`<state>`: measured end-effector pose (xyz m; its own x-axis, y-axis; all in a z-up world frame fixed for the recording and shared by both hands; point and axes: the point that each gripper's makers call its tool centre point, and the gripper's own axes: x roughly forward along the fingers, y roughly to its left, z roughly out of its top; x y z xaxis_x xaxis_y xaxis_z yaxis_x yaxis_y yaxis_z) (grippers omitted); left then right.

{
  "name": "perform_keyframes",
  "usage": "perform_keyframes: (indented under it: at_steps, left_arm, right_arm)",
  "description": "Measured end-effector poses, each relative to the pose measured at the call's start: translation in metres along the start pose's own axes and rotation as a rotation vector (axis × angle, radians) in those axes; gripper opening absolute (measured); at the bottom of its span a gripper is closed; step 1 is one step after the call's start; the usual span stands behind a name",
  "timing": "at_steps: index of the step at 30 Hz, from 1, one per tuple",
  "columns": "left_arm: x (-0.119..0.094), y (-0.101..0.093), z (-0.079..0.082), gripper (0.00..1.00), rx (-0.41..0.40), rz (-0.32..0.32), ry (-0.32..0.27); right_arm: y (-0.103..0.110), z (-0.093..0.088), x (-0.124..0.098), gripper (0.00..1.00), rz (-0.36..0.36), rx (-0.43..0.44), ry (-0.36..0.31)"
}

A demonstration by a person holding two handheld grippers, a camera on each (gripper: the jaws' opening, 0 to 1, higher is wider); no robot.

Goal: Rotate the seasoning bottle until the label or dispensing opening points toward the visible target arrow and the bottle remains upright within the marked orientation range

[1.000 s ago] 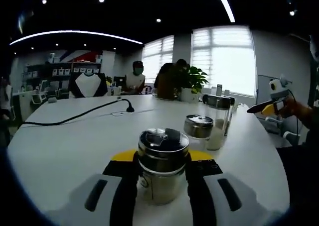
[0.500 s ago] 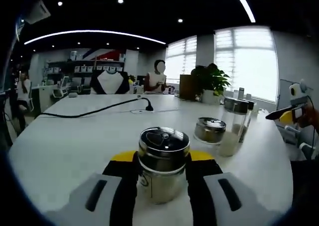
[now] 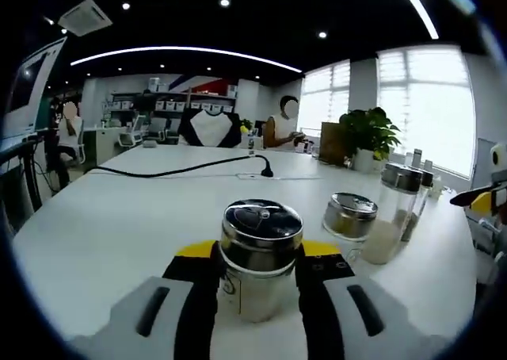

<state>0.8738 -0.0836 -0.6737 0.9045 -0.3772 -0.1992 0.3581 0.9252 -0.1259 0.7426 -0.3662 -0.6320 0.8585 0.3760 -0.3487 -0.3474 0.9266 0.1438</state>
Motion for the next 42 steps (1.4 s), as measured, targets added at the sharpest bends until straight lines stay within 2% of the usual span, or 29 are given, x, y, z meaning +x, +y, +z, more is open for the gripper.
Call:
perform_keyframes:
  at_steps: [11, 23, 30, 36, 39, 40, 42]
  left_arm:
    - [-0.002, 0.005, -0.005, 0.38, 0.052, 0.125, 0.017]
    - [-0.003, 0.006, -0.006, 0.38, 0.028, 0.144, 0.008]
    - [-0.002, 0.002, -0.006, 0.38, 0.051, 0.1, 0.014]
    - [-0.01, 0.004, -0.001, 0.5, 0.081, 0.058, -0.012]
    - [-0.012, 0.004, 0.001, 0.57, 0.095, -0.016, -0.009]
    - [-0.012, 0.0, 0.002, 0.59, 0.115, -0.074, -0.008]
    - [-0.015, 0.0, 0.009, 0.6, 0.138, -0.135, -0.026]
  right_arm:
    - [0.008, -0.003, 0.004, 0.69, 0.016, -0.007, 0.019]
    - [0.007, -0.005, 0.001, 0.69, 0.013, -0.003, 0.022]
    - [0.006, -0.002, 0.0, 0.69, 0.015, -0.01, 0.016]
    - [0.005, -0.005, -0.001, 0.69, 0.016, -0.009, 0.024]
    - [0.003, -0.006, -0.001, 0.69, 0.014, -0.007, 0.026]
    - [0.002, -0.006, -0.001, 0.69, 0.013, -0.007, 0.025]
    - [0.001, -0.005, -0.002, 0.69, 0.01, -0.008, 0.025]
